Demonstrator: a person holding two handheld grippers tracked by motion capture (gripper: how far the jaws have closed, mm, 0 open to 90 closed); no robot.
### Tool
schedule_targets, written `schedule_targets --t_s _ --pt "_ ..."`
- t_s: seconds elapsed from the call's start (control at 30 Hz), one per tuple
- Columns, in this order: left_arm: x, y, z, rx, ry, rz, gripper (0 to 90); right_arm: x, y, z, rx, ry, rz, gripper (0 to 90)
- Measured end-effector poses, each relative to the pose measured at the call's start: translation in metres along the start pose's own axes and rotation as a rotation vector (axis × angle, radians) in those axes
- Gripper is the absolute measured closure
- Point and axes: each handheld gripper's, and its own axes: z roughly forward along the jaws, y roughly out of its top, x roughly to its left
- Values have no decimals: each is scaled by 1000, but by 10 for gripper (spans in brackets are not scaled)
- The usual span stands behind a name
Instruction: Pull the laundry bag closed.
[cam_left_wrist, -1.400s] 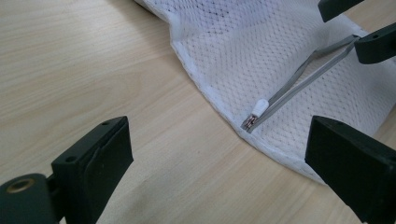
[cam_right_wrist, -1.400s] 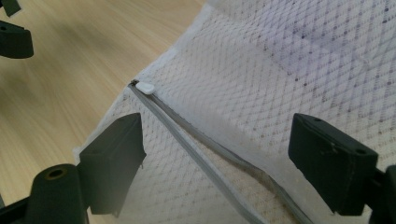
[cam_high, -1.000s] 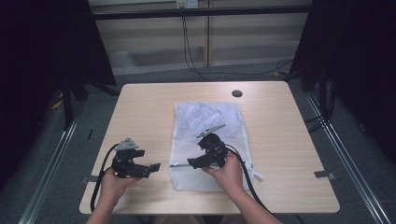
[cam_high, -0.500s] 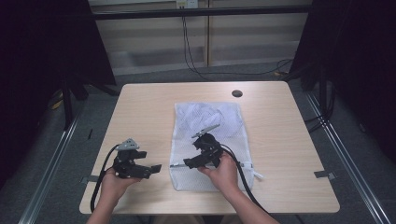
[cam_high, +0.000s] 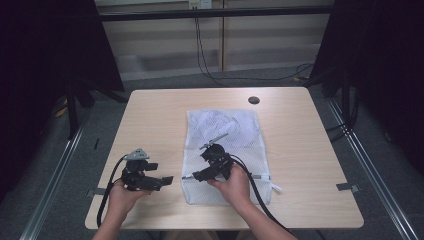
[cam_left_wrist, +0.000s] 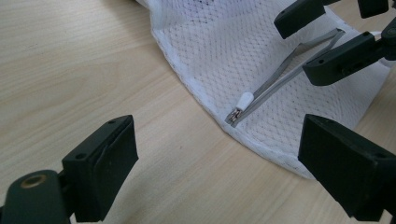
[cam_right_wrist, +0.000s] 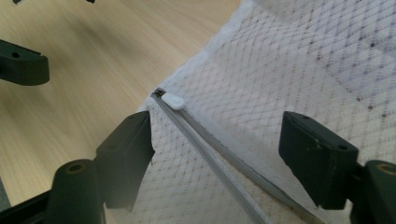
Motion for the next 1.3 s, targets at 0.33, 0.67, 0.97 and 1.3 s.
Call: schedule_targets --t_s 0.33,0.67,0.97,1.3 --pt "-1 1 0 0 -3 4 125 1 5 6 -9 73 65 384" --pt "-1 1 -1 -8 0 7 131 3 9 18 -1 133 100 507" --pt "-1 1 -1 -3 3 8 132 4 10 27 19 148 98 611" --pt "0 1 -1 -9 6 5 135 5 9 36 29 145 108 627"
